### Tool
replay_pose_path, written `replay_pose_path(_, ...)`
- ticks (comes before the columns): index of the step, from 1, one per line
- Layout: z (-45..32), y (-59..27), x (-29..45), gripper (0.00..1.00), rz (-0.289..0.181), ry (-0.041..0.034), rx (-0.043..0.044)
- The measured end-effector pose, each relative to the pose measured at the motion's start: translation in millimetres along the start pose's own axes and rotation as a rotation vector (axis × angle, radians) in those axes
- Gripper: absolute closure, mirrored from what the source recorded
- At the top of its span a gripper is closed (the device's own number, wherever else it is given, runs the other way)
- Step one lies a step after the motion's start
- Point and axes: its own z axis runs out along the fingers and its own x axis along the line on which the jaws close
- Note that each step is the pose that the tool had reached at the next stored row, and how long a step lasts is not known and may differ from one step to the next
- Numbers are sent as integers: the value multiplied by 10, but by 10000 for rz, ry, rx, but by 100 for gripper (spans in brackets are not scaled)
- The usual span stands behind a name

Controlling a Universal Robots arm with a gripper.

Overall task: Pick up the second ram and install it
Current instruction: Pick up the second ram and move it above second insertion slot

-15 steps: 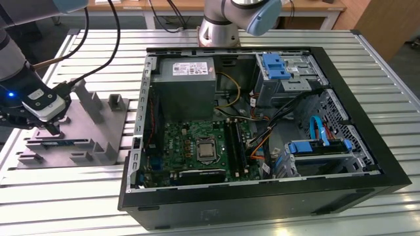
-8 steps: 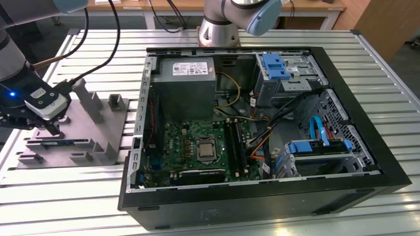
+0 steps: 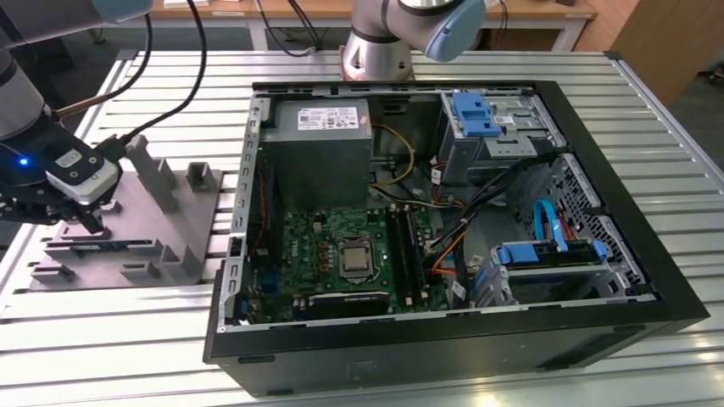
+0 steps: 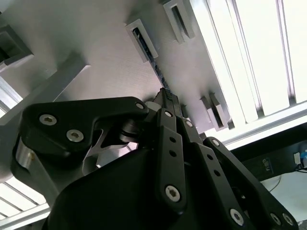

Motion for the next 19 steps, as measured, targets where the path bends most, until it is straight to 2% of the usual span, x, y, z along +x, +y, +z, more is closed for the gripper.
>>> replay_pose_path(11,2,0,0,90,-744,19,25)
replay_pose_path(19,2,0,0,90,-1668,44,55)
